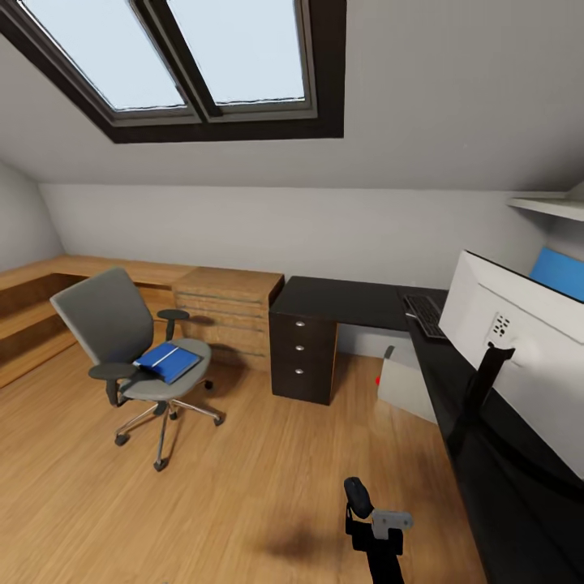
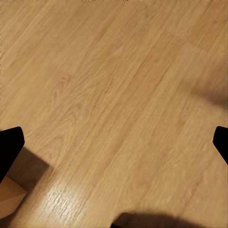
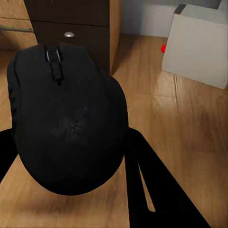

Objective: In the bedroom, organize the workspace by keeping the computer under the desk, ensuring the monitor is on the desk, placing the keyboard on the desk next to the monitor, placing the mouse on the desk next to the keyboard, moving the folder from the swivel chair onto the desk next to the mouse, stacking the notebook on top of the folder with the pen on top of the notebook, and positioning the swivel chair next to the desk.

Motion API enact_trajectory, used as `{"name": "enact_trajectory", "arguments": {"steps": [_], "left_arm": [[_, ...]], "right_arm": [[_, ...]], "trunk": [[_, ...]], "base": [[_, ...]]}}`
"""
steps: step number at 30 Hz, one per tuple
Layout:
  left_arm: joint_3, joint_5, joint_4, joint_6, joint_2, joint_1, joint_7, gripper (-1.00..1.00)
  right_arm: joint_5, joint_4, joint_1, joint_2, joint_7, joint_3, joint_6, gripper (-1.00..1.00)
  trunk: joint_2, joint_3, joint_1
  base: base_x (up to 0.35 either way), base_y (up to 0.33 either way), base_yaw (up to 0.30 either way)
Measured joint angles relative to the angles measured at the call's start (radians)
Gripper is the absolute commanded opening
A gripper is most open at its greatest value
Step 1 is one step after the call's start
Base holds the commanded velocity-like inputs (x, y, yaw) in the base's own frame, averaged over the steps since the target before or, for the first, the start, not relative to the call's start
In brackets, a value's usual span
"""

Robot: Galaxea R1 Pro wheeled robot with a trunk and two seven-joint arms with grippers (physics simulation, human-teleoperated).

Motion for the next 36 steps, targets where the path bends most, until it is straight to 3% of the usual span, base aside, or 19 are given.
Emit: {"name": "enact_trajectory", "arguments": {"steps": [11, 26, 36], "left_arm": [[0.0, 0.0, 0.0, 0.0, 0.005, 0.0, -0.003, 1.0], [0.0, -0.001, 0.0, -0.001, 0.003, 0.0, -0.003, 1.0], [-0.001, -0.003, 0.0, -0.001, 0.001, 0.0, -0.001, 1.0]], "right_arm": [[0.002, 0.0, 0.0, 0.0, -0.001, 0.0, 0.0, -1.0], [0.003, 0.001, 0.0, 0.002, -0.027, 0.001, 0.0, -1.0], [0.003, 0.001, 0.0, 0.0, -0.027, 0.0, 0.0, -1.0]], "trunk": [[0.077, 0.035, -0.043], [0.182, 0.085, -0.1], [0.252, 0.117, -0.139]], "base": [[0.177, 0.0, 0.003], [0.321, 0.0, 0.237], [0.322, 0.0, 0.044]]}}
